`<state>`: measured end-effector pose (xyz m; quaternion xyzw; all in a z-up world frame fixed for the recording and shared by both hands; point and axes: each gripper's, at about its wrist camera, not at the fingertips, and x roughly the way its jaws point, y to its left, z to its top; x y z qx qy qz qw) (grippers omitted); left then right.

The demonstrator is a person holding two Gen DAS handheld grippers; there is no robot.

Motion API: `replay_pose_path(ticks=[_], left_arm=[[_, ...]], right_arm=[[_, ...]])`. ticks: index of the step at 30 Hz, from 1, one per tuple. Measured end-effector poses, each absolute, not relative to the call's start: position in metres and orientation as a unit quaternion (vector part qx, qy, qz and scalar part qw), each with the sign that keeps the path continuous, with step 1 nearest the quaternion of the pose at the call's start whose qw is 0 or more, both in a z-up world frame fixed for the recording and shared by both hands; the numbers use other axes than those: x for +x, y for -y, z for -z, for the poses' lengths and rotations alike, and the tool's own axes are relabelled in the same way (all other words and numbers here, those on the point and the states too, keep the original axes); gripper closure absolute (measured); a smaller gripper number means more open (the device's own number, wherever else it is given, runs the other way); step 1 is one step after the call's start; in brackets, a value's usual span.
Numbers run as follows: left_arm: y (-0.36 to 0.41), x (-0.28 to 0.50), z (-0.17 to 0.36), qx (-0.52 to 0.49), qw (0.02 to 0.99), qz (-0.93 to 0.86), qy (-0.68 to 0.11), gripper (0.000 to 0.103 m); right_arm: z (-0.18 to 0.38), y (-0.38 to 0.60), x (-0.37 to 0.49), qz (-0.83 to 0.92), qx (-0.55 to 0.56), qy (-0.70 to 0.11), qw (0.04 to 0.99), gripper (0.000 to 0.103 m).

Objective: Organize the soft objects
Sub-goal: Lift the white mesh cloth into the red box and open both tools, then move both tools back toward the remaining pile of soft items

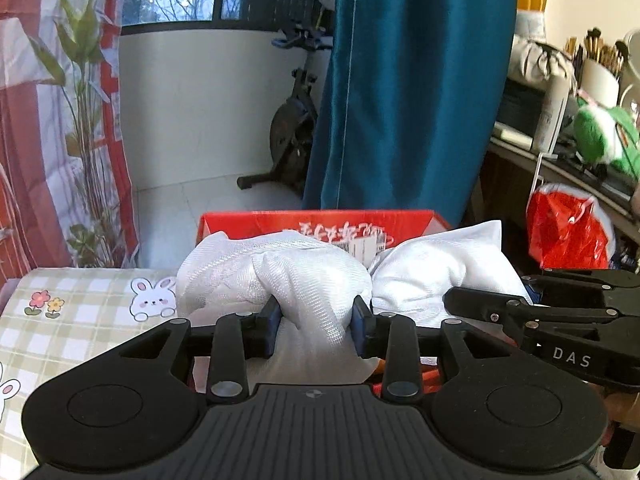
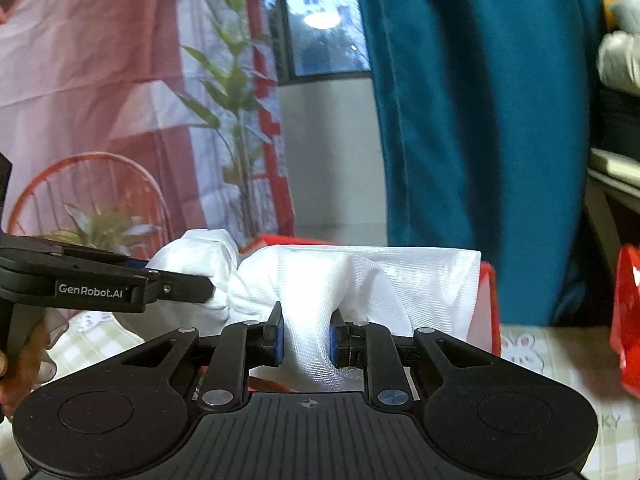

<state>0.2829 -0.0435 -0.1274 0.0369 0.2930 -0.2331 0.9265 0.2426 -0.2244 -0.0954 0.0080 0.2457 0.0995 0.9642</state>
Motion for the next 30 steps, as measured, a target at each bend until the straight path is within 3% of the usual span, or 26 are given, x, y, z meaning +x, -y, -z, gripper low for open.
replay_pose_path(ticks=[6, 9, 14, 30], left_arm=[[0.043, 0.284, 0.134, 0.047, 0.927, 0.224, -0.296, 0.045], [0.039, 0.281, 0.133, 0.047, 0.929, 0.217, -0.296, 0.036], [0.032, 0.275, 0.129, 0.046, 0.929, 0.206, -0.303, 0.035], [0.010, 0.205, 0.122, 0.044, 0.918, 0.224, -0.323, 0.034]], right_arm=[[0.119, 0.232, 0.247, -0.072, 0.024, -0.271, 0.960, 0.079], [0.125, 0.231, 0.244, -0.050, 0.004, -0.276, 0.960, 0.066], [0.124, 0.239, 0.233, -0.020, -0.001, -0.271, 0.962, 0.054], [0.109, 0.231, 0.151, -0.065, 0.032, -0.233, 0.970, 0.054]])
